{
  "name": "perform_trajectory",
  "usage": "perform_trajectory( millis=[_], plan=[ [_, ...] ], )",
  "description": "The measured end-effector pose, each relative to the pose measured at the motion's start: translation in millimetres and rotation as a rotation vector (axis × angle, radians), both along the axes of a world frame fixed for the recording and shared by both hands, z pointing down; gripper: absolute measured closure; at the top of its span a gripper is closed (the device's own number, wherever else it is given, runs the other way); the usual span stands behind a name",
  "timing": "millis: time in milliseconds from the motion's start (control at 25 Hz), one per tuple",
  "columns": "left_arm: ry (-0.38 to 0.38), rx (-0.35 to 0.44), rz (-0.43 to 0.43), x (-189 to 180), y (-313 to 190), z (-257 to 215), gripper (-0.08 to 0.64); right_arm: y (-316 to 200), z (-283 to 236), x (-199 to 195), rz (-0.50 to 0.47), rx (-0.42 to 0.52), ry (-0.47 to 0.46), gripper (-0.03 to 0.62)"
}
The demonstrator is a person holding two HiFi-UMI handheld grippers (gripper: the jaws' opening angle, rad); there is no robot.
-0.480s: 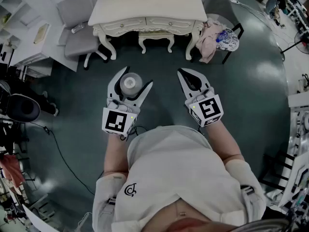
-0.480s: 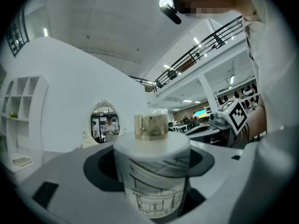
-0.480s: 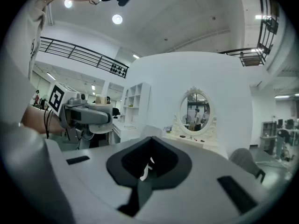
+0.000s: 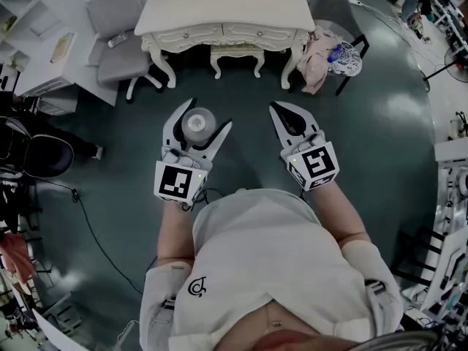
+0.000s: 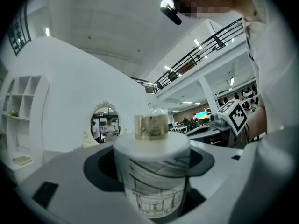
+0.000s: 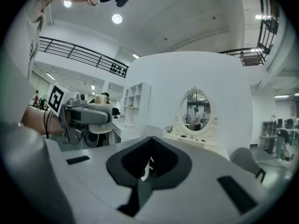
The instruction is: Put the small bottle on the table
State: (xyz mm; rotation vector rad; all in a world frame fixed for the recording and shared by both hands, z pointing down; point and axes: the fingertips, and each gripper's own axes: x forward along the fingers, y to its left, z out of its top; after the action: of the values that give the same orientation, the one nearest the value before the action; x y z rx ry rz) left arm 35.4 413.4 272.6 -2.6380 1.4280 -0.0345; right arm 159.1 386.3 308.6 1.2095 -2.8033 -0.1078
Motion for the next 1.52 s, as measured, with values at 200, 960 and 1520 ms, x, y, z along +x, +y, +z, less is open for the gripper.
perform_trajectory(
  millis=[200, 960, 1520],
  plan=[
    [-0.012, -0.027, -0.006, -15, 2, 11, 0.209, 0, 3, -13, 0.001, -0.022, -0.026, 0.586],
    [-0.002, -0.031, -0.076, -50, -49, 21, 0.209, -69, 37, -48, -0.034, -0.091, -0.011, 0.584],
    [-0.017, -0.041, -0.149, -42, -243, 21, 0.209, -283, 47, -31, -0.045, -0.135, -0.033, 0.584]
  ],
)
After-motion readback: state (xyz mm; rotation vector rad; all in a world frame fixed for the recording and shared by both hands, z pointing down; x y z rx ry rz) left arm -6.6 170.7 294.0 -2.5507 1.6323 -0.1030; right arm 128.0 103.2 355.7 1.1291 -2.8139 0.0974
